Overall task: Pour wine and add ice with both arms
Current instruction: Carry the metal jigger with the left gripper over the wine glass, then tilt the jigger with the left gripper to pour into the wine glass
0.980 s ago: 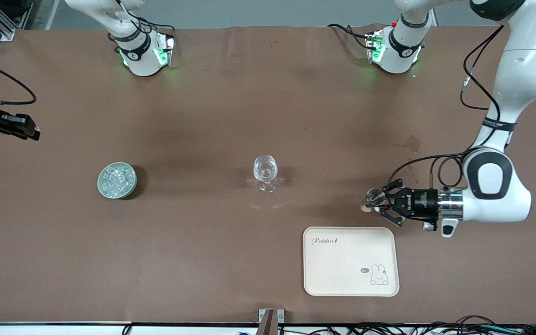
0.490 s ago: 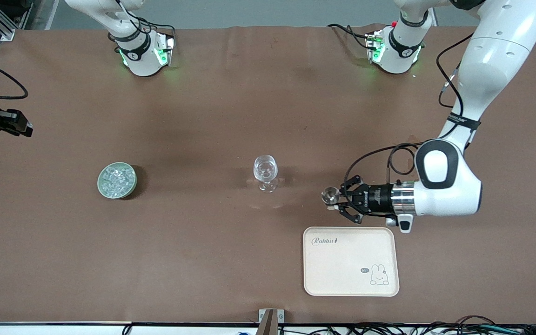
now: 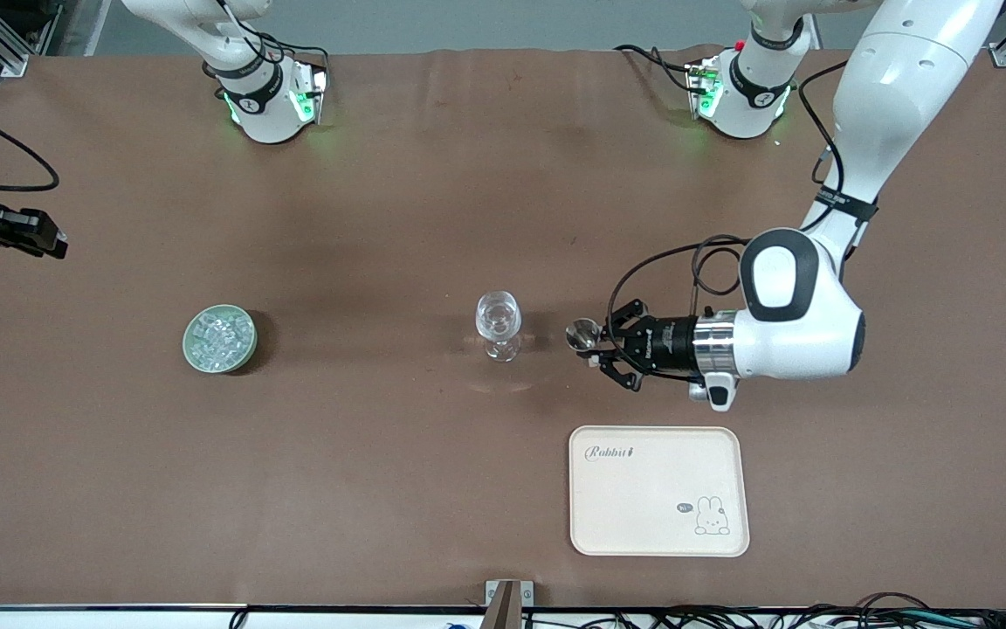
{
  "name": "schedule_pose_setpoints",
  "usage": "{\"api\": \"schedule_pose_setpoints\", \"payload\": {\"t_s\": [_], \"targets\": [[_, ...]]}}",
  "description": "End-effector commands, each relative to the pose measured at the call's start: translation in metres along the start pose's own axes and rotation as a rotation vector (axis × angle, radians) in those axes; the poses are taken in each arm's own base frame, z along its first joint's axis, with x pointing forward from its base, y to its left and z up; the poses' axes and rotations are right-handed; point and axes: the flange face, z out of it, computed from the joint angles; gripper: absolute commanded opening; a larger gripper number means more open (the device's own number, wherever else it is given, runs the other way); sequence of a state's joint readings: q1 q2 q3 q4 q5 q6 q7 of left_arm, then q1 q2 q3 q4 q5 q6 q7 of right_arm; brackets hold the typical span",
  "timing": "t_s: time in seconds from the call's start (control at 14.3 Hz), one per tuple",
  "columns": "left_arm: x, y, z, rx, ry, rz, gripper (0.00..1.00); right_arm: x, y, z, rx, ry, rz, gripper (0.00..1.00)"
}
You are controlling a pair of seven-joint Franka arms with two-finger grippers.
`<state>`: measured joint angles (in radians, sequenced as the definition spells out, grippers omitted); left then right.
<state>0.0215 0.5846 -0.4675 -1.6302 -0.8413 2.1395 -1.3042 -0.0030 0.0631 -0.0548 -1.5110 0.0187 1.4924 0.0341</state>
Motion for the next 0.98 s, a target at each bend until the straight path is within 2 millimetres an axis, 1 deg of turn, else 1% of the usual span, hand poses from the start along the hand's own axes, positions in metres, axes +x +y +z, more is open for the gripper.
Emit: {"api": "schedule_pose_setpoints", "payload": {"t_s": [0.0,0.07,0.14,0.35,0.49,0.56,0.7,0.91], "targets": [[-0.012,-0.022,0.009,-0.006,0.051,-0.015,0.01,-0.002,-0.007,0.0,0.004,0.011,-0.003,0.01],[-0.013,-0.027,0.011,-0.004,0.059,-0.018,0.01,-0.001,-0.011,-0.001,0.003,0.018,-0.011,0.01],[-0.015,-0.032,0.016,0.002,0.065,-0.021,0.01,0.0,-0.013,0.0,0.003,0.018,-0.014,0.01],[-0.033,-0.04,0.037,-0.014,0.087,-0.07,0.01,0.0,-0.017,0.001,0.002,0.017,-0.023,0.01],[-0.041,-0.045,0.047,-0.005,0.101,-0.062,0.01,0.001,-0.017,0.001,0.002,0.021,-0.023,0.0],[-0.041,-0.046,0.049,-0.003,0.121,-0.06,0.01,0.003,-0.016,0.004,0.002,0.018,-0.02,0.0],[-0.049,-0.053,0.063,0.021,0.188,-0.068,0.01,0.006,-0.016,0.009,0.001,0.011,-0.018,0.01],[-0.052,-0.054,0.063,0.018,0.255,-0.1,0.01,0.007,-0.015,0.009,0.003,0.017,-0.012,0.01]]}}
